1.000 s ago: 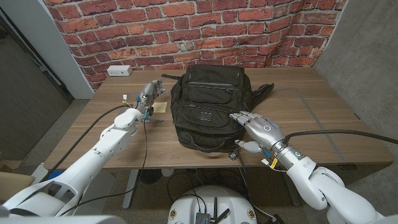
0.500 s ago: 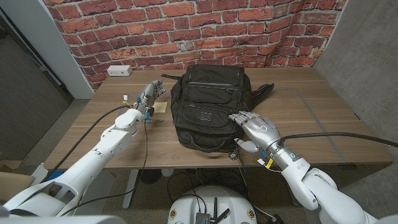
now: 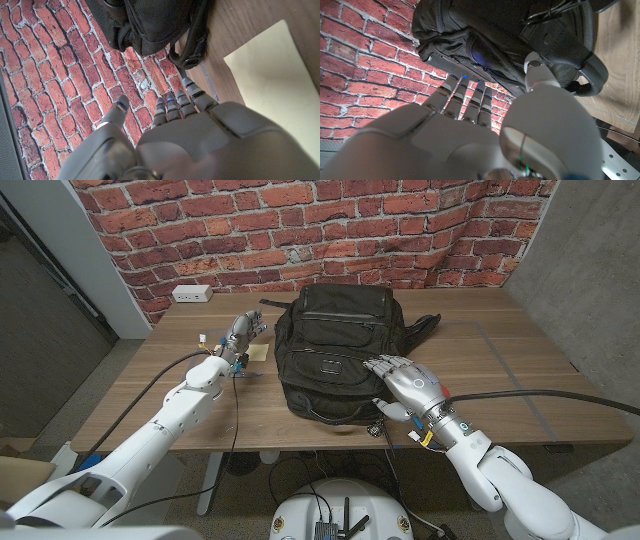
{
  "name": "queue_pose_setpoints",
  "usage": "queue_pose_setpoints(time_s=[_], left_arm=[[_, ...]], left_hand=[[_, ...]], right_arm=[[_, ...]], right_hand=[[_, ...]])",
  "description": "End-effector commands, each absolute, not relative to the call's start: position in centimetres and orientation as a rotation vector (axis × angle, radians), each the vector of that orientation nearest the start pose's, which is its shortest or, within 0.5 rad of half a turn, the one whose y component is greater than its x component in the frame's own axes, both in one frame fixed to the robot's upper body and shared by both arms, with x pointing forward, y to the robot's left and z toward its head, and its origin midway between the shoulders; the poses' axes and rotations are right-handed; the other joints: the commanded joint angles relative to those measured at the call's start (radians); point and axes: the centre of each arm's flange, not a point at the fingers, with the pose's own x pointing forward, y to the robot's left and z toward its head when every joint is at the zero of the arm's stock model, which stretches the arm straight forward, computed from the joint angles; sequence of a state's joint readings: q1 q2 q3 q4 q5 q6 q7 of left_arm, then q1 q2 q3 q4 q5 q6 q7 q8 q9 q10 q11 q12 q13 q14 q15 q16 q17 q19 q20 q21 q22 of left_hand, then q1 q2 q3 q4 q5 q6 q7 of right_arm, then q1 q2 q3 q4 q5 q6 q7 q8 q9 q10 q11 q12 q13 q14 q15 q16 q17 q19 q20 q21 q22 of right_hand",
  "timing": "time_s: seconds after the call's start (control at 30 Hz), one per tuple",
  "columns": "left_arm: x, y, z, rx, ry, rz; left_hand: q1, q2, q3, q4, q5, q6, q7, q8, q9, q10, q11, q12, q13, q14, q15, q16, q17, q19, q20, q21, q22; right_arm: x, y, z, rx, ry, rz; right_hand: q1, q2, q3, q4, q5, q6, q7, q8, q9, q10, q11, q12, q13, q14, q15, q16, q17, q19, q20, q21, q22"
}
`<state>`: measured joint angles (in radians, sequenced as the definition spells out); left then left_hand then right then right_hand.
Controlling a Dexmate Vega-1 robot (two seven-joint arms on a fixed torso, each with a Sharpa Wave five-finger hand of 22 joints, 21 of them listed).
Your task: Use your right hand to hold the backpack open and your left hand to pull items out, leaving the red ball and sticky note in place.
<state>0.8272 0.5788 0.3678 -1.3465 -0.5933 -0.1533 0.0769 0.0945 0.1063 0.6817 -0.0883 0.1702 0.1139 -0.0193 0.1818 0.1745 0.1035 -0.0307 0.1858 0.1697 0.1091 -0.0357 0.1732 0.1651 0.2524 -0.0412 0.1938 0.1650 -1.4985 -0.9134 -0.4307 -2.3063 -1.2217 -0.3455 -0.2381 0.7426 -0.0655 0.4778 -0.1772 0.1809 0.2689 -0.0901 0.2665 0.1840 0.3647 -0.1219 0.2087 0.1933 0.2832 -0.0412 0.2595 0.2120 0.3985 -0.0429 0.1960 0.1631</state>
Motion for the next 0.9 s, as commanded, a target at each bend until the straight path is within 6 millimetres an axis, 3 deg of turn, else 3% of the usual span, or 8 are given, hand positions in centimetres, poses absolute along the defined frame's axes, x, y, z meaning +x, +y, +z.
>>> queue_pose_setpoints(time_s=[0.03, 0.3, 0.6, 0.9], left_arm=[[65.9, 31.8, -2.3, 0.049, -0.508, -0.095], [65.9, 31.9, -2.7, 0.041, -0.504, -0.089], [65.8, 31.8, -3.4, 0.022, -0.507, -0.086], [65.6, 31.9, -3.9, 0.011, -0.509, -0.077]], left_hand=[[-0.011, 0.044, 0.008, -0.001, 0.003, 0.007, -0.002, 0.001, 0.002, 0.01, -0.004, 0.005, 0.004, 0.01, -0.003, 0.005, 0.003, 0.013, -0.037, 0.003, 0.006], [-0.012, 0.043, 0.009, -0.001, 0.003, 0.007, -0.003, 0.001, 0.002, 0.01, -0.003, 0.004, 0.004, 0.011, -0.004, 0.004, 0.003, 0.015, -0.038, 0.003, 0.006], [-0.013, 0.043, 0.01, -0.001, 0.003, 0.01, -0.002, 0.002, 0.002, 0.012, -0.004, 0.005, 0.004, 0.014, -0.004, 0.005, 0.003, 0.017, -0.036, 0.003, 0.006], [-0.014, 0.044, 0.012, 0.0, 0.003, 0.013, -0.001, 0.003, 0.002, 0.014, -0.004, 0.005, 0.004, 0.016, -0.004, 0.005, 0.003, 0.019, -0.036, 0.003, 0.006]], right_arm=[[41.7, -16.4, -10.2, -1.714, -0.964, -0.207], [41.9, -16.5, -9.9, -1.699, -0.982, -0.242], [42.0, -16.4, -9.7, -1.688, -1.008, -0.281], [42.5, -16.4, -9.1, -1.668, -1.037, -0.301]], right_hand=[[0.01, -0.001, -0.001, 0.008, -0.003, 0.018, -0.002, 0.007, 0.002, 0.019, -0.002, 0.008, 0.005, 0.021, -0.114, 0.014, 0.006, 0.017, -0.052, 0.005, 0.004], [0.021, 0.012, -0.015, 0.014, -0.002, 0.09, -0.013, 0.025, 0.003, 0.09, -0.004, 0.021, 0.009, 0.08, -0.14, 0.043, 0.018, 0.071, -0.07, 0.015, 0.006], [0.033, 0.038, -0.045, 0.019, 0.002, 0.22, -0.031, 0.06, 0.005, 0.204, -0.011, 0.039, 0.016, 0.176, -0.164, 0.101, 0.048, 0.151, -0.092, 0.027, 0.011], [0.037, 0.067, -0.064, 0.023, 0.006, 0.293, -0.043, 0.078, 0.005, 0.266, -0.027, 0.048, 0.019, 0.232, -0.17, 0.143, 0.074, 0.189, -0.101, 0.034, 0.014]])
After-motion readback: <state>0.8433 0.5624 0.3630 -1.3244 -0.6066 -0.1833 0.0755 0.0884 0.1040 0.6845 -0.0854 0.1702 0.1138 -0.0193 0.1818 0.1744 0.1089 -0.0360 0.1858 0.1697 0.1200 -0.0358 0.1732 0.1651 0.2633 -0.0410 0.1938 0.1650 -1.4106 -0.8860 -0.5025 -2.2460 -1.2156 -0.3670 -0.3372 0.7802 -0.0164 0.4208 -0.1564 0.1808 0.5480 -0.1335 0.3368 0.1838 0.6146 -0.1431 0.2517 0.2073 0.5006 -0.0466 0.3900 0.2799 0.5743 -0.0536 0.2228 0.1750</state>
